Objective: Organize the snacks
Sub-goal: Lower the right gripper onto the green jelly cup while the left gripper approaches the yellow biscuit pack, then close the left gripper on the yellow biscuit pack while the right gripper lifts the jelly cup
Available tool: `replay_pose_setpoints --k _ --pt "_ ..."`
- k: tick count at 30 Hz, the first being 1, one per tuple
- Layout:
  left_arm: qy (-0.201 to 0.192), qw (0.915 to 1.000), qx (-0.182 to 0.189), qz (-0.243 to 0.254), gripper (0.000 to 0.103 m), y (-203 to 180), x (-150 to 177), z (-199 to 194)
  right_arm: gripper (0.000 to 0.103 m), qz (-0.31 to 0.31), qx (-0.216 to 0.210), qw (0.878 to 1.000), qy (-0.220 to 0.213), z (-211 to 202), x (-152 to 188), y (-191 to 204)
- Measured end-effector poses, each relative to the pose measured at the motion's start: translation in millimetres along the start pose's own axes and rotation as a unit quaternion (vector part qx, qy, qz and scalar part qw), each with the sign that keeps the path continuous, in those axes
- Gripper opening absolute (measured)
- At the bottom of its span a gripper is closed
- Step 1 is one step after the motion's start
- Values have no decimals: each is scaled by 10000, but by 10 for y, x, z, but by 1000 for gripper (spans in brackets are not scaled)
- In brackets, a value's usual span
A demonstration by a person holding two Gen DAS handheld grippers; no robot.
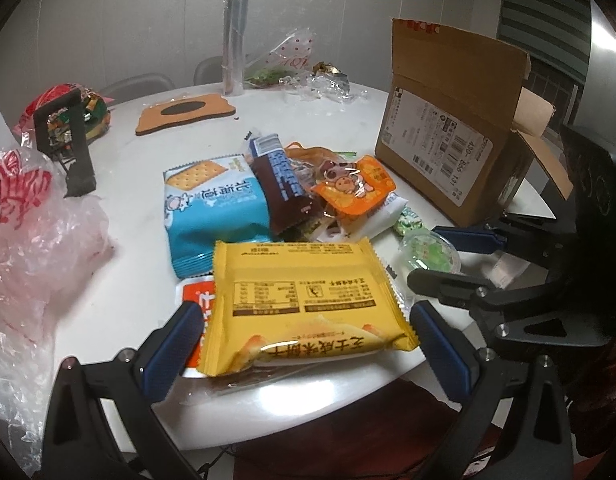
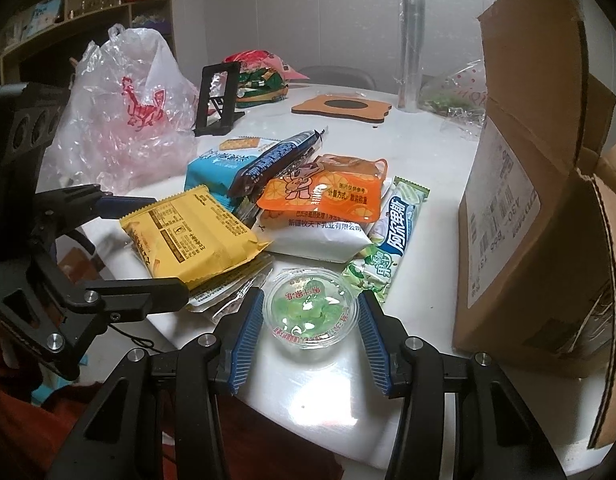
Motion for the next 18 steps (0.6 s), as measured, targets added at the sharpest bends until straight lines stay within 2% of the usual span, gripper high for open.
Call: replay_pose_setpoints --k 7,11,18 --pt "-5 10000 37 -16 100 -11 -2 6 44 4 -2 10000 46 26 14 12" --pt "-32 9998 143 -94 91 13 -15 -24 44 -4 -1 10000 46 27 11 13" --pt "-60 9998 150 -105 85 24 -14 -43 43 -30 8 10000 20 16 4 30"
Point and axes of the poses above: each gripper's, at about its wrist camera, not at the fingertips, and z roughly the way its jaws point, y to its left, x to its underside, the point moved 8 cm from there along z, roughly the way its jaws point, and after that the axes turned 4 degrees about y, right-handed, at the moved point
